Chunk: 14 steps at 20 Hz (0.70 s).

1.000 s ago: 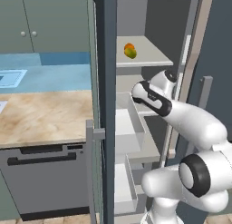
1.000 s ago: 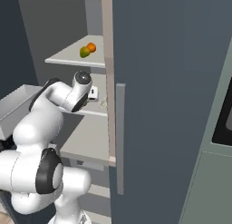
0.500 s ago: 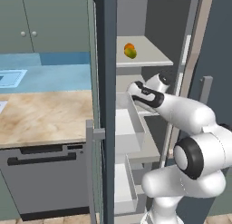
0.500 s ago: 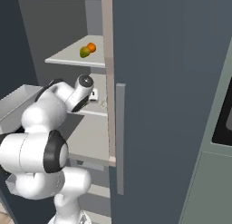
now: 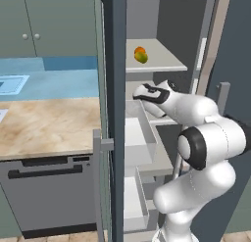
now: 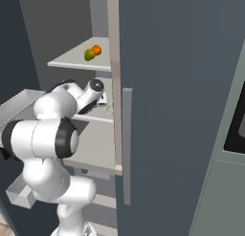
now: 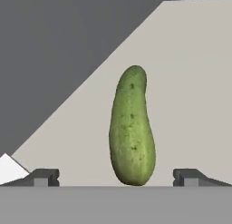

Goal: Take the cucumber and garlic from the second highest rack and move them to the highest rack where the tangerine and mango are located, to maximize freezer space. Close the freezer door after rearranging.

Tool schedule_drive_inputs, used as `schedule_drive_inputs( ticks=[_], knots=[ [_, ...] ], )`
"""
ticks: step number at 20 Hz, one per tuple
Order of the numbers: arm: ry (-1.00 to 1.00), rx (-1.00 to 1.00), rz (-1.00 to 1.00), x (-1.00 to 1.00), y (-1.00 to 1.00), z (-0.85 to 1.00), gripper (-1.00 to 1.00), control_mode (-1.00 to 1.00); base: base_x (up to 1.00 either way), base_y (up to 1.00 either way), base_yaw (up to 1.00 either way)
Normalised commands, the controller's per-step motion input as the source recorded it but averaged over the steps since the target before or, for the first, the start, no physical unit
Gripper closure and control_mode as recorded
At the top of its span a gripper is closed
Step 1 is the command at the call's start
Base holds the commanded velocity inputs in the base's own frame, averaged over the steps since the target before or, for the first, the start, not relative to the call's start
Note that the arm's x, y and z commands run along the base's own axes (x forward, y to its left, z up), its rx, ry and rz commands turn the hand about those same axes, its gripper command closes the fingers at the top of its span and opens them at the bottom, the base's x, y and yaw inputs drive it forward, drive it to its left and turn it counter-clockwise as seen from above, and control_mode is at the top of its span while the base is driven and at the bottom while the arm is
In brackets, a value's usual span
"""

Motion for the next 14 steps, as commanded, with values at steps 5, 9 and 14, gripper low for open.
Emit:
schedule_drive_inputs(
  ticks=[5,9,14],
  knots=[
    [0.00,0.00,0.04,0.30,0.02,-0.22,-1.00,-1.00,0.00,0.00,0.00],
    [0.00,0.00,0.04,0.29,0.02,-0.24,-1.00,-1.00,0.00,0.00,0.00],
    [0.00,0.00,0.04,0.14,0.12,-0.29,-1.00,-1.00,0.00,0.00,0.00]
  ],
)
